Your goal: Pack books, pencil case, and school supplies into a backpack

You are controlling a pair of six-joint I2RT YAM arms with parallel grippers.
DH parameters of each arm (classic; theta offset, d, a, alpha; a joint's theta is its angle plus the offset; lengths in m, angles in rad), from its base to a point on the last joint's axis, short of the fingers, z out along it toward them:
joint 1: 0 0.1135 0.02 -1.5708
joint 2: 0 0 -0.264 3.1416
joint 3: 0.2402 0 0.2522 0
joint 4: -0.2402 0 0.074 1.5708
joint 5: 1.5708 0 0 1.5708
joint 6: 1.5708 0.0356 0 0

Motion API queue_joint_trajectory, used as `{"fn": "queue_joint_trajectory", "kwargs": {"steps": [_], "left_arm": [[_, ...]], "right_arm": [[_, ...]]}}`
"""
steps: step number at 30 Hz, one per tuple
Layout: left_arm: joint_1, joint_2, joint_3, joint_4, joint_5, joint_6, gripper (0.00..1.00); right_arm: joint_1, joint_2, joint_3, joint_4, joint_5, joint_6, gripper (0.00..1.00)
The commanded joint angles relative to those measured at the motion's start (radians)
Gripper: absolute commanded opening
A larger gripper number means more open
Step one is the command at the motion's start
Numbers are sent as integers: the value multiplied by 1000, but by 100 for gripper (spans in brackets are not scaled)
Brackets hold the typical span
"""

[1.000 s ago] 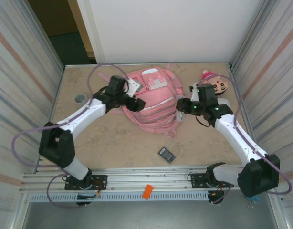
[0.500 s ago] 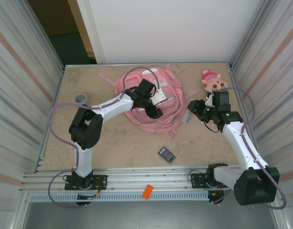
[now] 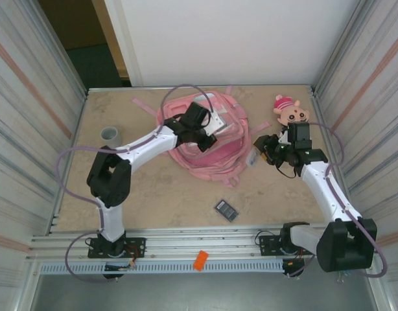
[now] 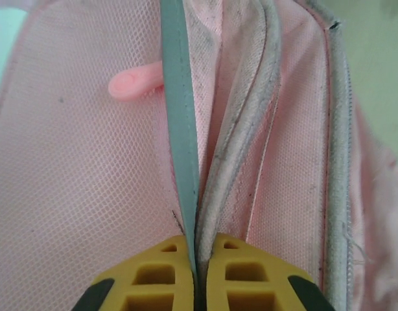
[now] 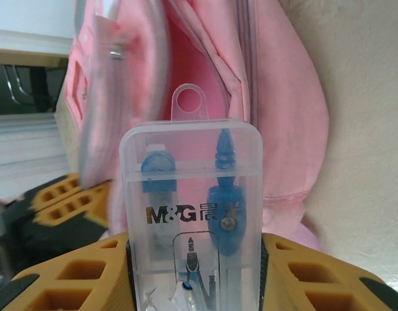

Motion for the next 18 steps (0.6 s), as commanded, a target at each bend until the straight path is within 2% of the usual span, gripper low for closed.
{"fn": "queue_joint_trajectory", "kwargs": {"steps": [1, 5, 9, 12, 16, 18], "left_arm": [[11, -112, 39, 83, 91, -179, 0], [22, -130, 34, 136, 123, -270, 0], [46, -148, 19, 186, 146, -333, 0], [66, -160, 0, 220, 163, -363, 0], [85, -177, -9, 229, 157, -367, 0], [90, -186, -13, 237, 155, -368, 0]], "right_arm": [[48, 44, 17, 102, -35, 136, 31], [130, 157, 59, 186, -25, 224, 32], [204, 289, 119, 224, 36, 352, 33], [253, 409, 162, 329, 62, 429, 34], [305, 562, 271, 363, 68, 488, 38], [322, 619, 312, 378, 65, 506, 45]]}}
